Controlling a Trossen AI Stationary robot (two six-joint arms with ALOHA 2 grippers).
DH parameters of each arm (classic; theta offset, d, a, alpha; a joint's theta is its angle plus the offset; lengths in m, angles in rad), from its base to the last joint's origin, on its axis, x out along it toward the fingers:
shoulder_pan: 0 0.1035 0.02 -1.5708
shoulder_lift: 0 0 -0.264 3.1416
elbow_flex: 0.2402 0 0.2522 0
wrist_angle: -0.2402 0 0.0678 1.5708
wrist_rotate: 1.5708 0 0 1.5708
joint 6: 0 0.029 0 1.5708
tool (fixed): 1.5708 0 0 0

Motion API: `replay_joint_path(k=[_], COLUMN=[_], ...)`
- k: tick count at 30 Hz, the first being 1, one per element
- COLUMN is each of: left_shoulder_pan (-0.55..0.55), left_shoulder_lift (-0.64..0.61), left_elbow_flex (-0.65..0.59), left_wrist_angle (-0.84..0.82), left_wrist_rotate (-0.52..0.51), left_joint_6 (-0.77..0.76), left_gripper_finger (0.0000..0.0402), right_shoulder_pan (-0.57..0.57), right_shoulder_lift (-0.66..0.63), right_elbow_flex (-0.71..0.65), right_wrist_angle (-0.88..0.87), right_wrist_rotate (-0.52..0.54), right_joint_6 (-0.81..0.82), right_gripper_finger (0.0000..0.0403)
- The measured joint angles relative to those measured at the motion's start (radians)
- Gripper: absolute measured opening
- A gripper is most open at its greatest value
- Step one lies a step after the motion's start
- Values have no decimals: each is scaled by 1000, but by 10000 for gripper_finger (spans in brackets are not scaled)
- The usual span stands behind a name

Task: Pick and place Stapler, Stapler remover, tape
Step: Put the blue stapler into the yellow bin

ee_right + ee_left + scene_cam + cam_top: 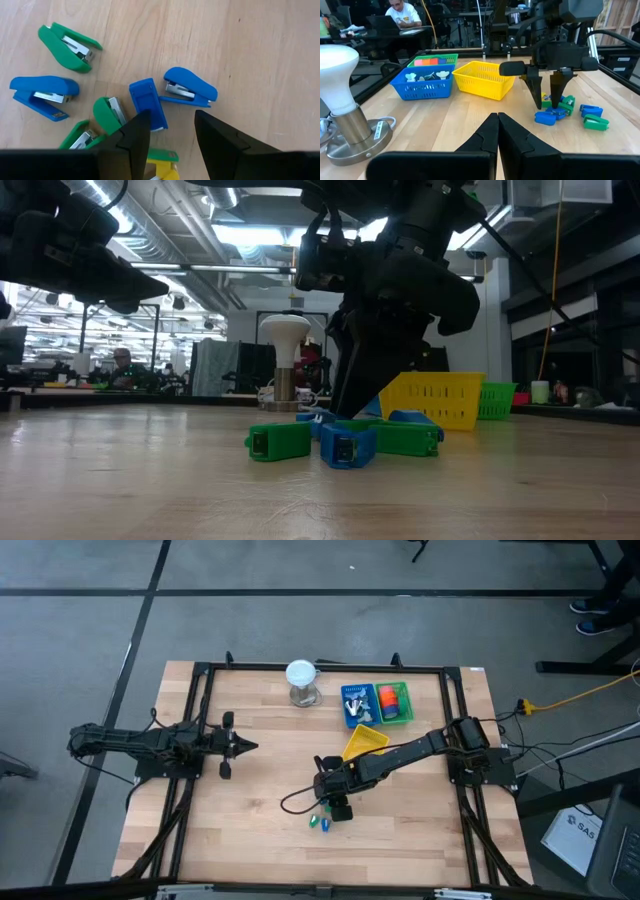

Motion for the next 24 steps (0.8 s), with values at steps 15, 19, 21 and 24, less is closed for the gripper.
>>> replay_joint_path(k=[15,19,21,24], left_shoulder_pan=[0,0,0,0], left_shoulder_lift=[0,0,0,0], left_elbow_flex=[0,0,0,0], left_wrist_angle=[0,0,0,0], left_wrist_rotate=[0,0,0,0], left_joint_6=[0,0,0,0], left_gripper_finger=[1,1,1,1], right_shoulder_pan=[0,0,1,1], right_shoulder_lift=[2,2,2,2], right_elbow_flex=[0,0,0,-1], right_wrist_angle=[-2,-3,-2,-3], right_wrist_rotate=[-64,-64,-66,-71], right_joint_6=[35,41,41,55], right_gripper_finger=[161,161,161,161])
